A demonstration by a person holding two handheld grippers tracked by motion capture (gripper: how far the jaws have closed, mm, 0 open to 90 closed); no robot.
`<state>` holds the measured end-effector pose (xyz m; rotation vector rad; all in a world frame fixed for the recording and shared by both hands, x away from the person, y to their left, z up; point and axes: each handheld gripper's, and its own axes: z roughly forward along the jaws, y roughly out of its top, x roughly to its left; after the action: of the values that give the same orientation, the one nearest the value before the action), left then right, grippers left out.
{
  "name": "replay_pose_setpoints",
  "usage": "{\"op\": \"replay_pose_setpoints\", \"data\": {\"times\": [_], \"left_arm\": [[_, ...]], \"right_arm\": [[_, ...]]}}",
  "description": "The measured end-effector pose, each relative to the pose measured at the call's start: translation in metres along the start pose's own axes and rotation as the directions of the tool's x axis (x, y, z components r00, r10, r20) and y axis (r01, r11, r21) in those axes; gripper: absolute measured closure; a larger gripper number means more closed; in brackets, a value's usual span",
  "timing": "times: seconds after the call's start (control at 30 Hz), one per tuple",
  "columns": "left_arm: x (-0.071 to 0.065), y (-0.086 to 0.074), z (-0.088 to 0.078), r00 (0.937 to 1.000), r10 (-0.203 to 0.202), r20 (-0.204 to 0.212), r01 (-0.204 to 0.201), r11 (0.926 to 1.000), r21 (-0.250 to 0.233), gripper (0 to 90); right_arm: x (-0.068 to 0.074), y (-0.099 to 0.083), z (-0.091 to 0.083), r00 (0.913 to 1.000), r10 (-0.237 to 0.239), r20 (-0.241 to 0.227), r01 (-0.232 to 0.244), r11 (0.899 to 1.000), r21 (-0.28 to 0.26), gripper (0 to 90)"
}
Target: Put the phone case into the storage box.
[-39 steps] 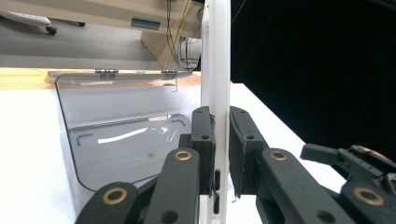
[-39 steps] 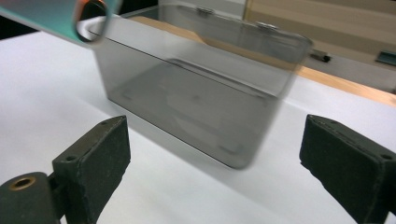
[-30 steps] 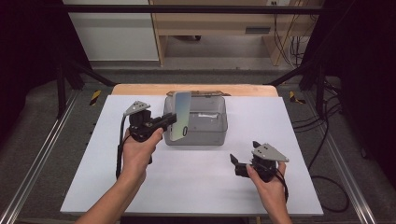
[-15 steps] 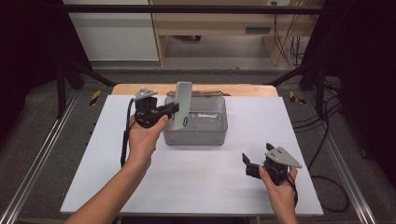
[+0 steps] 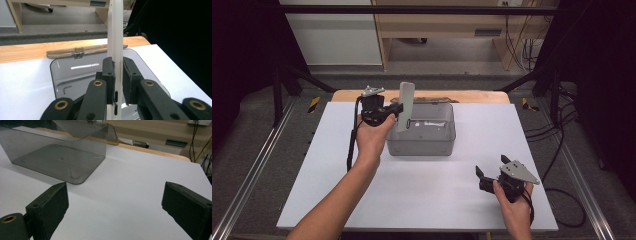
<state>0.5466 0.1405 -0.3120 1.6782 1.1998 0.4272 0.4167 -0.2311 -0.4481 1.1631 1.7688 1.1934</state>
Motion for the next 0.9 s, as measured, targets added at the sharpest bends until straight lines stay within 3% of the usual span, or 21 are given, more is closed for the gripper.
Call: {"op": "replay_pose_setpoints", "data": {"times": [0.2, 0.6, 0.9], "left_arm": [[0.003, 0.001, 0.003, 0.9997, -0.024, -0.006, 0.024, 0.9996, 0.015, 81.3], [0.004, -0.002, 0.014, 0.9993, -0.031, -0.019, 0.032, 0.9986, 0.041, 81.2], [0.003, -0.011, 0.031, 0.9992, -0.036, -0.017, 0.037, 0.9963, 0.078, 81.2]], "right_arm": [[0.004, 0.001, -0.001, 0.9990, -0.045, 0.004, 0.045, 0.999, -0.012, 6.9], [0.003, 0.001, -0.001, 0.9992, -0.040, -0.004, 0.040, 0.999, -0.005, 6.5], [0.005, 0.000, 0.000, 0.9992, -0.037, -0.015, 0.037, 0.999, 0.003, 6.3]]}}
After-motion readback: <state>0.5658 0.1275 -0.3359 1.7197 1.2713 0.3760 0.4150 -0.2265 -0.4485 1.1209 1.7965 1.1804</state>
